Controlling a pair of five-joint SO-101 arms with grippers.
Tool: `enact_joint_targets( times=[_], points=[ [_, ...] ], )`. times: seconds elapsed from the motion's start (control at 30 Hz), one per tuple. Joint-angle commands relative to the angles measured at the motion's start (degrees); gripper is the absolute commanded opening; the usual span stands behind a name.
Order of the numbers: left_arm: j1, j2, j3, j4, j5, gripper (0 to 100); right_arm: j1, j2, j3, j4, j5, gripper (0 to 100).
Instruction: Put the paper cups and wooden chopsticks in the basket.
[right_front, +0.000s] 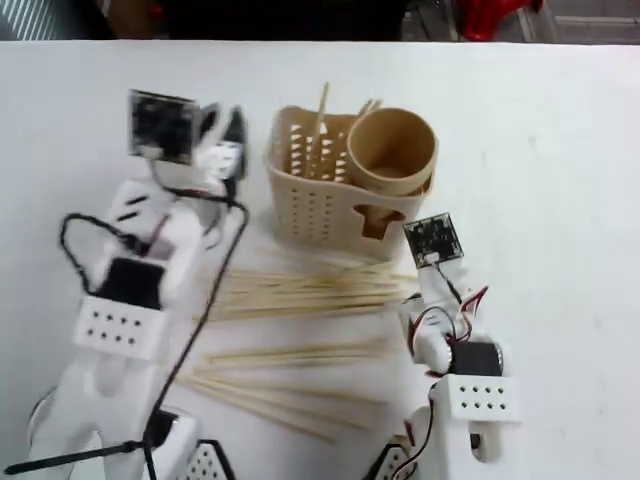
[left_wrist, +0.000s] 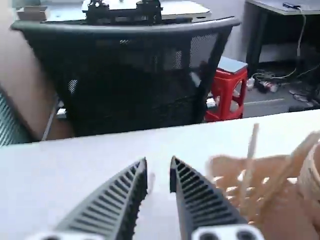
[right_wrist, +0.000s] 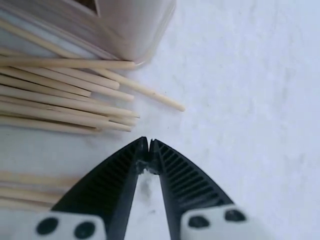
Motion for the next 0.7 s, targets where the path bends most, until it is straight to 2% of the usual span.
enact_joint_targets(
  times=[0.0,0.17,0.23,0.3,0.4,0.53,0.67],
  points=[
    [-7.1,-1.5,-0.2,6.5,-0.2,10,0.0,-0.7,-0.3,-1.0,-0.1,1.8],
    [-13.8,8.9,-0.4,13.4,2.0,10,3.8,-0.7,-1.6,-2.5,0.4,1.8],
    [-15.4,14.4,-0.4,14.6,5.0,10,6.1,-0.7,-4.0,-0.1,5.5,1.8],
    [-15.7,19.8,-0.6,13.8,6.3,10,4.9,-0.2,-6.9,3.8,11.1,1.8],
    [-15.8,26.7,-0.6,9.8,6.1,10,-3.2,-0.1,-10.7,11.5,16.8,1.8],
    [-16.0,33.9,-0.9,4.1,6.1,10,-16.6,2.7,-18.3,20.3,19.9,1.9],
    [-21.1,38.4,-4.8,3.3,6.0,10,-30.5,14.1,-26.0,27.6,22.2,3.8]
  ],
)
